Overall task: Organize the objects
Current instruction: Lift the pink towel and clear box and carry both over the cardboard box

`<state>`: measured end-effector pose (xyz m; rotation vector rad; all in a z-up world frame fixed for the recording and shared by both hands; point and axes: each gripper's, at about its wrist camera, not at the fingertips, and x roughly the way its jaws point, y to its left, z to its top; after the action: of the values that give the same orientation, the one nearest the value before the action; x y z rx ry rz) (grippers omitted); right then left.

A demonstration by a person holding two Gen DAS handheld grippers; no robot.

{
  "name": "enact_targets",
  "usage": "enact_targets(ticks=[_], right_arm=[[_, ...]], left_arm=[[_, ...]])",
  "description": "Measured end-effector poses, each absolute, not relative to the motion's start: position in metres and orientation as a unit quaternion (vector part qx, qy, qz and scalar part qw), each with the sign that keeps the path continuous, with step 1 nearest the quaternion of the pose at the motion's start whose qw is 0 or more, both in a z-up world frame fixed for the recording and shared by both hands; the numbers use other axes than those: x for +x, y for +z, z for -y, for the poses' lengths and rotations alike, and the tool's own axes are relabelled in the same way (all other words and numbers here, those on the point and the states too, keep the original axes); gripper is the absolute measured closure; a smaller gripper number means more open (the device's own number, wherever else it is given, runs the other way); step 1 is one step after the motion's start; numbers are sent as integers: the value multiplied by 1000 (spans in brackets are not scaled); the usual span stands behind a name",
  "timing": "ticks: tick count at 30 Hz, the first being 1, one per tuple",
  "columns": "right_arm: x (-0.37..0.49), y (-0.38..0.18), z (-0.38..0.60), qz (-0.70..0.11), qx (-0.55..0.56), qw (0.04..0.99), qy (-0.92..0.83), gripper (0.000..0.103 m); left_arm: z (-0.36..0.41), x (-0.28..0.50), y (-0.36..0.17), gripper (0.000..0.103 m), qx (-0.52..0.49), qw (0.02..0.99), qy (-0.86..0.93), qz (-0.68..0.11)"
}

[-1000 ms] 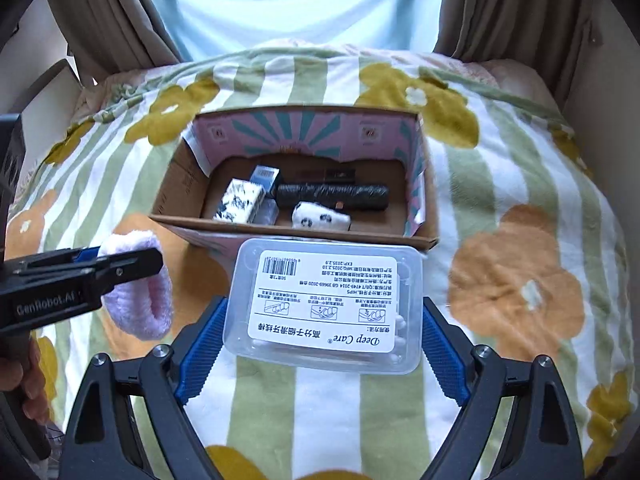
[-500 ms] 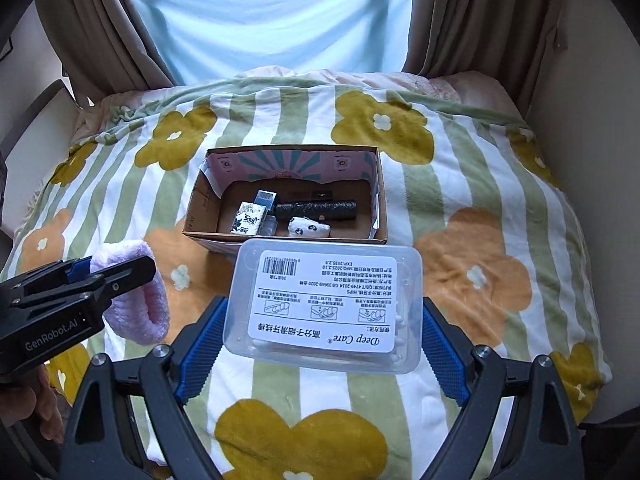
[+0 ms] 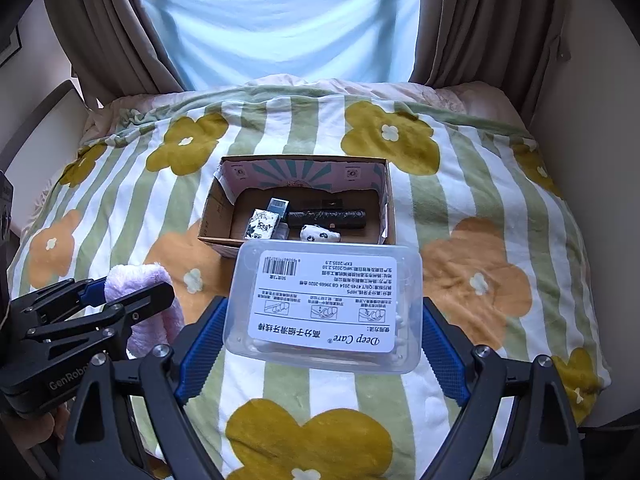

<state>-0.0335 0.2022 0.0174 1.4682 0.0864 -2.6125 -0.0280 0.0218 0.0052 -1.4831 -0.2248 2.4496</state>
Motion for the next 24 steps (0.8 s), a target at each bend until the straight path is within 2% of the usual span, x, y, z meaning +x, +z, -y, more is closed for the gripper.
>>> enact_targets(ticks=[7, 16, 24], right_arm=[[-53, 19, -202, -20, 491, 69, -868, 15], [-114, 20, -193, -10, 485, 62, -872, 15], [-186, -18, -193, 7, 511, 42, -859, 15]], left_arm=[[-17, -49, 10, 63, -510, 135, 846, 80], [-4, -117, 6, 63, -507, 132, 848, 80], [5, -198, -31, 63, -526, 128, 837, 81]])
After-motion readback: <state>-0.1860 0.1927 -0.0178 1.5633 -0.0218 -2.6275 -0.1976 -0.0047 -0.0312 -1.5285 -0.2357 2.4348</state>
